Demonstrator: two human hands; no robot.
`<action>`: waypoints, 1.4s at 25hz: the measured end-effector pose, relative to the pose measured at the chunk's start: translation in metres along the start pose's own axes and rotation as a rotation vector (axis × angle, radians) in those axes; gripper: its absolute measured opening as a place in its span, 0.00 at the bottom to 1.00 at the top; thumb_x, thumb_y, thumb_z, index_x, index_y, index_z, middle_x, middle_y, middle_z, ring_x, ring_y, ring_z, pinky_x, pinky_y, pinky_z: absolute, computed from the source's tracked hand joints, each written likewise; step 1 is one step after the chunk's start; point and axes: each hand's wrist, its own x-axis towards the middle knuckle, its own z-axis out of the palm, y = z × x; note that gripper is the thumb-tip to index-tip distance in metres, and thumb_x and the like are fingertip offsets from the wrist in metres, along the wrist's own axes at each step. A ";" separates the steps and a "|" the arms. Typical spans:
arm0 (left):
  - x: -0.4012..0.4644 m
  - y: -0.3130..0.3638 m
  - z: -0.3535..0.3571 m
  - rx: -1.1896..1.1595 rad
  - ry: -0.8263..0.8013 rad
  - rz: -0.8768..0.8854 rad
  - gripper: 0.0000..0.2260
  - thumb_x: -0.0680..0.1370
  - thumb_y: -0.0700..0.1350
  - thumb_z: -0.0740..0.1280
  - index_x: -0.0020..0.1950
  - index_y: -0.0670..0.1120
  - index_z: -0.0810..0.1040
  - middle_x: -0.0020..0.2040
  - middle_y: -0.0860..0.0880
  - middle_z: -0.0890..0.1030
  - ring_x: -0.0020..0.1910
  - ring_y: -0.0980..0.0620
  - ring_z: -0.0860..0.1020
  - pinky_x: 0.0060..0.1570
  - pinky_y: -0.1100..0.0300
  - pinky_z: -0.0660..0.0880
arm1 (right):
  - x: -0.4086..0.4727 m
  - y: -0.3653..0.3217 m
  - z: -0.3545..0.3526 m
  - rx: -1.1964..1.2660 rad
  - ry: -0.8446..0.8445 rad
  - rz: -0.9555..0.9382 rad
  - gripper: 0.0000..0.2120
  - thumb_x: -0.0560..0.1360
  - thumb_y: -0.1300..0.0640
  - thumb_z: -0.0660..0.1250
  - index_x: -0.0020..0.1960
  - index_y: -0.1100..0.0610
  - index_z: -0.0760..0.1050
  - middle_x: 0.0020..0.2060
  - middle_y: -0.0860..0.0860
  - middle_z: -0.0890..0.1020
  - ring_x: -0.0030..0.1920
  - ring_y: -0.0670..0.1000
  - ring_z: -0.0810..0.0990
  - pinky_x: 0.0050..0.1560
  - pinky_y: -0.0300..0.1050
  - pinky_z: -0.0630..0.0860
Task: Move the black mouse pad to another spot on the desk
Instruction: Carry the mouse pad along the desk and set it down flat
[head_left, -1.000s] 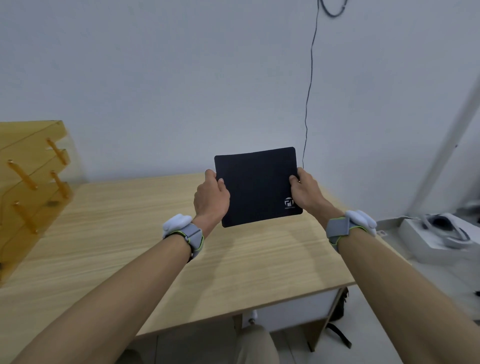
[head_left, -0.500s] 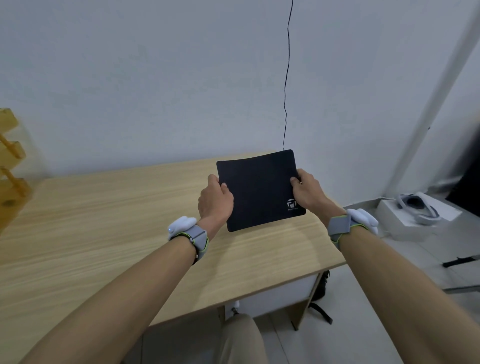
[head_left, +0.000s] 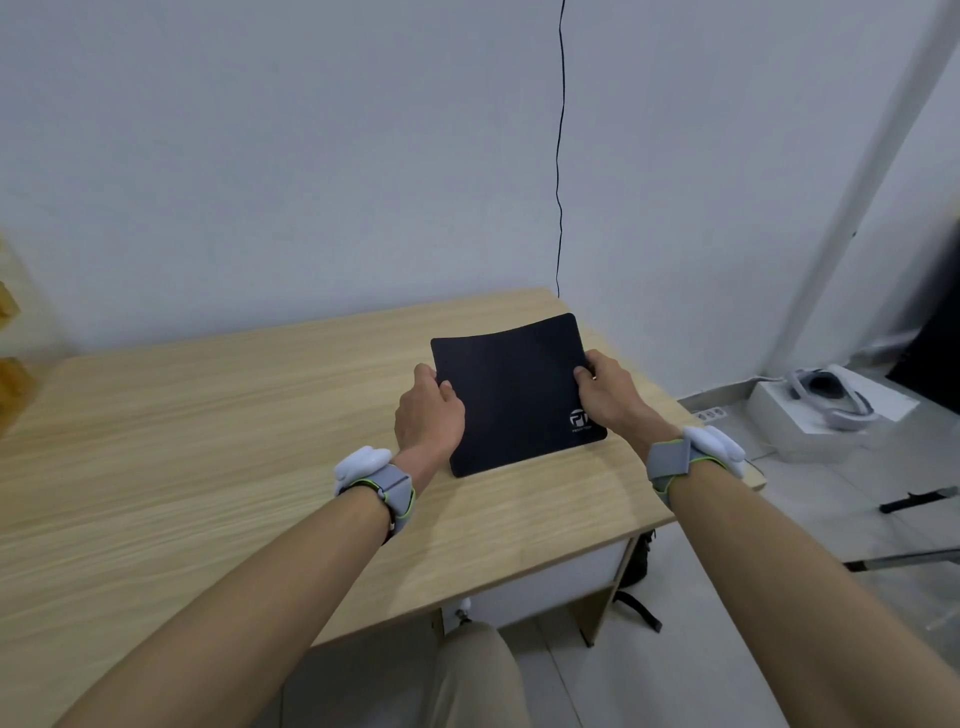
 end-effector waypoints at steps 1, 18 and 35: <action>0.001 -0.001 0.002 0.003 0.002 0.000 0.07 0.85 0.46 0.57 0.57 0.44 0.69 0.43 0.45 0.79 0.43 0.41 0.79 0.43 0.48 0.75 | 0.001 0.002 0.002 0.004 -0.002 0.000 0.13 0.86 0.58 0.55 0.64 0.60 0.75 0.56 0.59 0.82 0.55 0.63 0.80 0.57 0.55 0.77; 0.007 -0.024 0.029 0.160 0.081 0.117 0.05 0.82 0.44 0.61 0.51 0.43 0.72 0.35 0.54 0.67 0.52 0.45 0.70 0.39 0.49 0.70 | 0.014 0.033 0.025 -0.101 -0.002 -0.044 0.10 0.85 0.57 0.59 0.60 0.58 0.77 0.56 0.56 0.82 0.54 0.58 0.80 0.55 0.54 0.78; 0.010 -0.035 0.026 0.198 0.103 0.127 0.13 0.77 0.45 0.72 0.56 0.44 0.71 0.49 0.46 0.78 0.54 0.44 0.73 0.43 0.50 0.73 | 0.017 0.036 0.030 -0.169 0.055 -0.042 0.17 0.80 0.53 0.71 0.68 0.52 0.76 0.60 0.50 0.76 0.56 0.52 0.79 0.50 0.48 0.73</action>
